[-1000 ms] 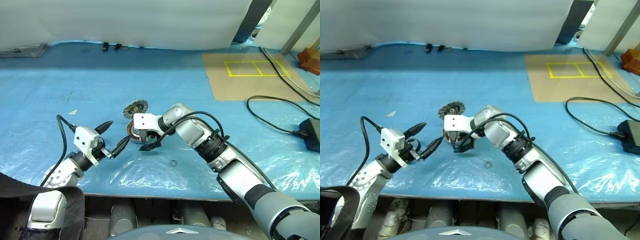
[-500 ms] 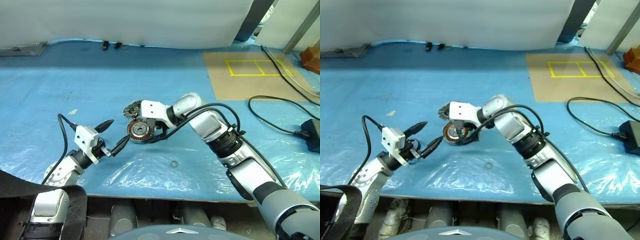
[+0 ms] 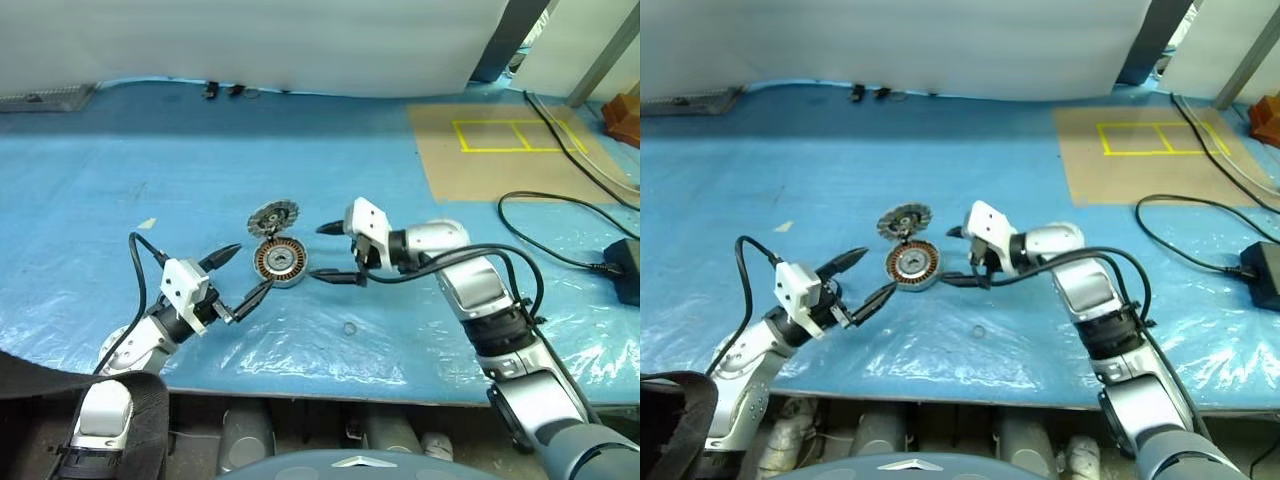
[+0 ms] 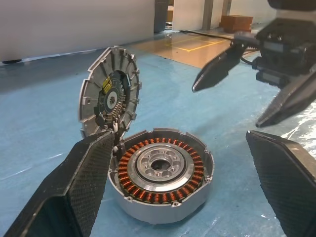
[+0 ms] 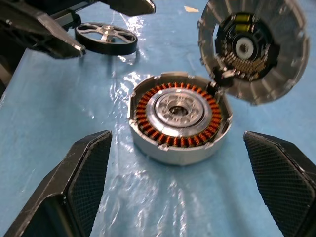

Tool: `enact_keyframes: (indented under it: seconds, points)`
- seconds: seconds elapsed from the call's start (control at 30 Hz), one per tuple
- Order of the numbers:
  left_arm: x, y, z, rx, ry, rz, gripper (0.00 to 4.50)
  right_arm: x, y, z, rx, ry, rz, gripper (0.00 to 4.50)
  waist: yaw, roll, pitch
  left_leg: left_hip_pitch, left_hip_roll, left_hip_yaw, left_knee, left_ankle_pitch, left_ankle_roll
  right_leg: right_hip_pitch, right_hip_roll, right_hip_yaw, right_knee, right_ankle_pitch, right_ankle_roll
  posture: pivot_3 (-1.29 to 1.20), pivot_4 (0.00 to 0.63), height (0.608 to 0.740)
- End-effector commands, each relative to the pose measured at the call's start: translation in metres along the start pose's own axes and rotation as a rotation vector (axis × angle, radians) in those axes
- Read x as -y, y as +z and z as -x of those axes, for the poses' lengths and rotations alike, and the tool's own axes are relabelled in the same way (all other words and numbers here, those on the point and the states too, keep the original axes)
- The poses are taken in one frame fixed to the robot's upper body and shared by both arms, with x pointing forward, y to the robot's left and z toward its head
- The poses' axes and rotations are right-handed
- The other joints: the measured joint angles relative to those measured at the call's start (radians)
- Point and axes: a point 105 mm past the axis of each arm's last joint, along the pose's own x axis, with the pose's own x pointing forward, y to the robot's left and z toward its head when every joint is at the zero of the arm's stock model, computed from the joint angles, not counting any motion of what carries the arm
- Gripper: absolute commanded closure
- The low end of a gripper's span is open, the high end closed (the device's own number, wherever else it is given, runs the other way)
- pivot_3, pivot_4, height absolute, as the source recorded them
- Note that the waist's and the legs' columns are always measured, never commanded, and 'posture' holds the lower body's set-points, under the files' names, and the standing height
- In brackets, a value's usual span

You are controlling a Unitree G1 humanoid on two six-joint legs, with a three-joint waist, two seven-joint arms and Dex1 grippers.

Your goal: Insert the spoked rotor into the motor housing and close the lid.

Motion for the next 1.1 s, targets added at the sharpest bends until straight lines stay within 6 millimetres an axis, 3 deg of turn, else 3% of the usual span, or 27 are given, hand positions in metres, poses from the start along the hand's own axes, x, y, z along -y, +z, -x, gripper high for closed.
enact_keyframes:
  seconds: [0.03,0.37,0.9,1.1]
  points:
    - [0.003,0.006,0.003,0.005,-0.020,-0.018,0.00,-0.023,-0.005,0.004,0.001,0.079,0.070,0.04,0.000,0.000,0.000,0.000,0.000,0.000,0.000,0.000,0.000,0.000,0.000,0.000,0.000,0.000,0.000,0.00,0.150,0.740]
    - [0.010,0.013,0.011,-0.007,-0.028,-0.006,0.00,-0.037,-0.033,0.003,-0.067,0.082,0.040,0.04,0.000,0.000,0.000,0.001,0.000,0.000,0.000,0.000,0.000,0.000,0.000,0.001,-0.001,-0.004,0.007,0.00,0.150,0.740]
    - [0.015,0.026,0.014,-0.003,-0.018,0.003,0.00,-0.043,-0.031,0.024,-0.026,0.080,-0.018,0.04,0.000,0.000,0.000,0.001,-0.001,0.000,-0.001,0.000,0.000,0.000,0.000,0.001,-0.002,-0.004,0.008,0.00,0.150,0.740]
    - [0.019,0.025,0.013,0.002,-0.019,0.008,0.00,-0.026,-0.025,0.039,-0.020,0.000,-0.045,0.04,-0.001,0.000,0.000,0.001,-0.001,0.000,-0.001,0.000,0.000,0.000,0.000,0.001,-0.002,-0.004,0.008,0.00,0.150,0.740]
